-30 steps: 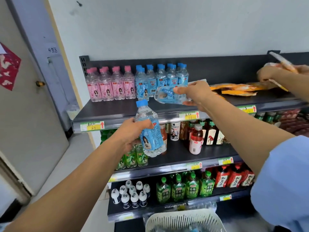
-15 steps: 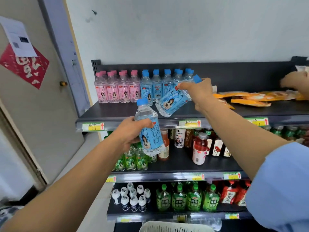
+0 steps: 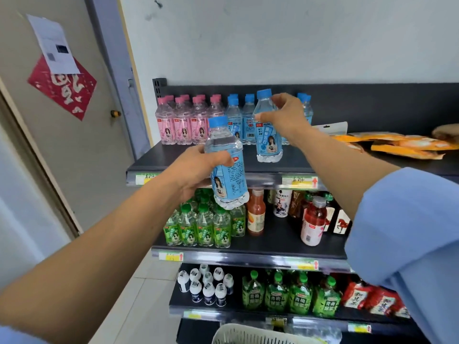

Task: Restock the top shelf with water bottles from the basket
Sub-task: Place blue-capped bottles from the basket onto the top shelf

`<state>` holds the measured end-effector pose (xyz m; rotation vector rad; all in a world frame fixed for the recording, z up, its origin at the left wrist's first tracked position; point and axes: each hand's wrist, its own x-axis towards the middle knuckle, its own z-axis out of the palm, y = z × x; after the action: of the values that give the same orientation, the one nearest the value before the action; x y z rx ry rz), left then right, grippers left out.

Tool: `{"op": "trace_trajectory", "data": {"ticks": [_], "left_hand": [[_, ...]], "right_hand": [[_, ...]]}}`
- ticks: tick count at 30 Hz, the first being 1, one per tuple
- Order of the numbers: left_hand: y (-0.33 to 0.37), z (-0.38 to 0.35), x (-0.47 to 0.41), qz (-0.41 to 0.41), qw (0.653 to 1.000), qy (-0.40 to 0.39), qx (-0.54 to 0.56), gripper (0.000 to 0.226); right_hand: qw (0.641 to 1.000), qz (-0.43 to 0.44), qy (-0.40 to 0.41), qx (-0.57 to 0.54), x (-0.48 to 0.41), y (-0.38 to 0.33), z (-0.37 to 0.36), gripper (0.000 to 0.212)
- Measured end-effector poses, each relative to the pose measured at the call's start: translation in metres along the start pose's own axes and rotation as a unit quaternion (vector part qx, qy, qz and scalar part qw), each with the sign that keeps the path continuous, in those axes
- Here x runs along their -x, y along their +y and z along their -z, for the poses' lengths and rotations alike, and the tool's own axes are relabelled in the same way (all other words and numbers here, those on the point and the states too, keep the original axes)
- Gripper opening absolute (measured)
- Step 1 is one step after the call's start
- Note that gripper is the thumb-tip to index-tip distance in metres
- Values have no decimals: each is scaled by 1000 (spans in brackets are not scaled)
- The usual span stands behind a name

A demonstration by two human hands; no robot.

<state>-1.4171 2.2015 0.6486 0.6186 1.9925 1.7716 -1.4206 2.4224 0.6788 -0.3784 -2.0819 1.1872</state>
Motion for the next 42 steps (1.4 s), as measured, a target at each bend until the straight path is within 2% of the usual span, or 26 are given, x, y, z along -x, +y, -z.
{"op": "trace_trajectory", "data": {"ticks": [5,12,15,19,23,26,30,33,37,42], "left_hand": [[-3,20,-27,-10,999,-24,-19,27],[-3,38,-64,-21,999,-43,-20,20],[-4,41,-72,-18,998,-49,-20,21],[-3,41,-78,-16,998,-54,-21,24],[-2,38,-79,-11,998,-55,-16,23],[-2,37,-78,-13,998,-55,-13,23],[-1,39,-69,-10,998,-58,-16,26],[-2,44,-62,-5,998,-63,-21,32],[-8,43,-51,10,997,-72,-25,25],[-13,46,-43,19,994,-87,-68,55]], "right_hand": [[999,-35,-3,-15,-26,20,-21,70],[995,-76,-19,-53,-59,49,-45,67],[991,-116,-40,-56,-62,59,-46,81],[976,-193,-78,64,-54,76,-54,108],[969,-197,-69,134,-50,82,-70,123],[970,-193,-50,141,-54,81,-77,114],[978,-180,-45,92,-57,82,-68,78],[985,-162,-52,26,-54,79,-55,62],[983,-159,-92,-12,-48,72,-42,53],[977,-189,-99,6,-49,79,-46,51]]}}
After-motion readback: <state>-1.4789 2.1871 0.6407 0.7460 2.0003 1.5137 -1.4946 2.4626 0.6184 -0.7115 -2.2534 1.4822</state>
